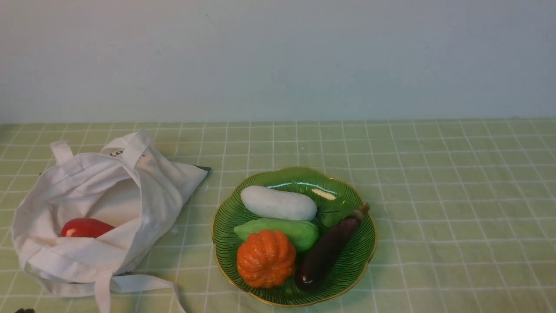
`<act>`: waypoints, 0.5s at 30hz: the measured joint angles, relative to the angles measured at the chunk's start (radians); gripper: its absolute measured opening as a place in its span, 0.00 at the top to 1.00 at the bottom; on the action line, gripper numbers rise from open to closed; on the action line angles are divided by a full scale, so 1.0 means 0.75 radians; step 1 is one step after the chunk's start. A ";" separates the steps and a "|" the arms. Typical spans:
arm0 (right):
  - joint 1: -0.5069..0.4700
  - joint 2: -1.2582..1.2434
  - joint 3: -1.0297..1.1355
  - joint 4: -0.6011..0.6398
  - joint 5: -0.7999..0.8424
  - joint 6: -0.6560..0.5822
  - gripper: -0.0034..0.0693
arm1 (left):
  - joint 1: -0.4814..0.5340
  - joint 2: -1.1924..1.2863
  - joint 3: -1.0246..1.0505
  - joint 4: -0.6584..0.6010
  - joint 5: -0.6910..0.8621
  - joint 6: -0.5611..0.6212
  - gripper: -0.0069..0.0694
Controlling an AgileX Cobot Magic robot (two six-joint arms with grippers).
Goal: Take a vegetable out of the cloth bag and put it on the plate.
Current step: Grab a bell pepper from the bag with your left arm
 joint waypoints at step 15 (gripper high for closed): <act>0.000 0.000 0.000 0.000 0.000 0.000 0.97 | 0.000 0.000 0.000 -0.493 -0.275 -0.297 0.92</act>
